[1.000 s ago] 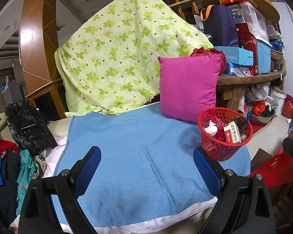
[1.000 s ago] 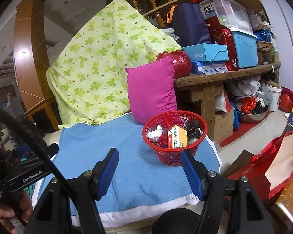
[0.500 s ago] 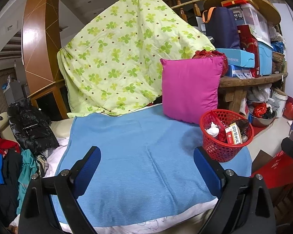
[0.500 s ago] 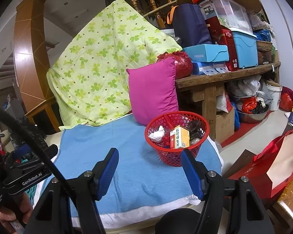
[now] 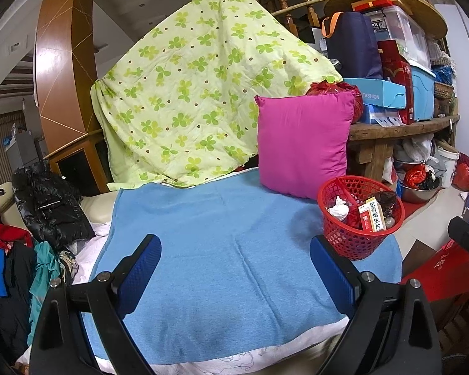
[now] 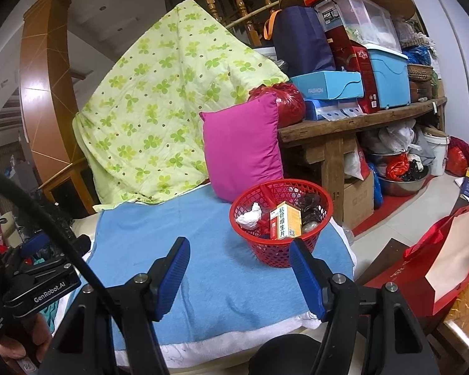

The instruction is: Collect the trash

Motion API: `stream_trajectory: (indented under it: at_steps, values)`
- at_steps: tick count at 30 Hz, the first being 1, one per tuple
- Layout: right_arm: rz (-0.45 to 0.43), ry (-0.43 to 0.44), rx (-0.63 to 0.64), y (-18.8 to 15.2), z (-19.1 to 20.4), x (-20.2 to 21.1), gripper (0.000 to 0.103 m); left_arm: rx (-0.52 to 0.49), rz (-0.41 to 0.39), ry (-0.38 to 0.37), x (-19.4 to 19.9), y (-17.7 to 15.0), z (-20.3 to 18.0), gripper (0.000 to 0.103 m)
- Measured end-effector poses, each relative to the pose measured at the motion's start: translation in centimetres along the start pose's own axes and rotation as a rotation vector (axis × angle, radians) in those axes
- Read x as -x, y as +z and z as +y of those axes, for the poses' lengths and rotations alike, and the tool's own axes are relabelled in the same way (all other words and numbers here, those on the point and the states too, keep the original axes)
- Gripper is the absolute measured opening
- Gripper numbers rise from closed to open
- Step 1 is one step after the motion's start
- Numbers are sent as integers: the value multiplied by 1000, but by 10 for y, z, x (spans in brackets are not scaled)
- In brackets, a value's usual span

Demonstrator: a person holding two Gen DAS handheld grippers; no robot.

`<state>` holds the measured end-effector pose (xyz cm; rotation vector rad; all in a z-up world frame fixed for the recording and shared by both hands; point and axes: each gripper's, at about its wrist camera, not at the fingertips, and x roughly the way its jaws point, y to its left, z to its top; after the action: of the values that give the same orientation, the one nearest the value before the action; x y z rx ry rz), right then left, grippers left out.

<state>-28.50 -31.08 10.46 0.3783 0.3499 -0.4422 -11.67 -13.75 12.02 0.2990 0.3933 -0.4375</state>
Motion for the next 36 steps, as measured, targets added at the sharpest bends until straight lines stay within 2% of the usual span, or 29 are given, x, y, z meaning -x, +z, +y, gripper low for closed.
stream_trajectory:
  at_steps: [36]
  values:
    - [-7,-7,-7,5,-6,1,70,-15,-8,-16,7,3,0,96]
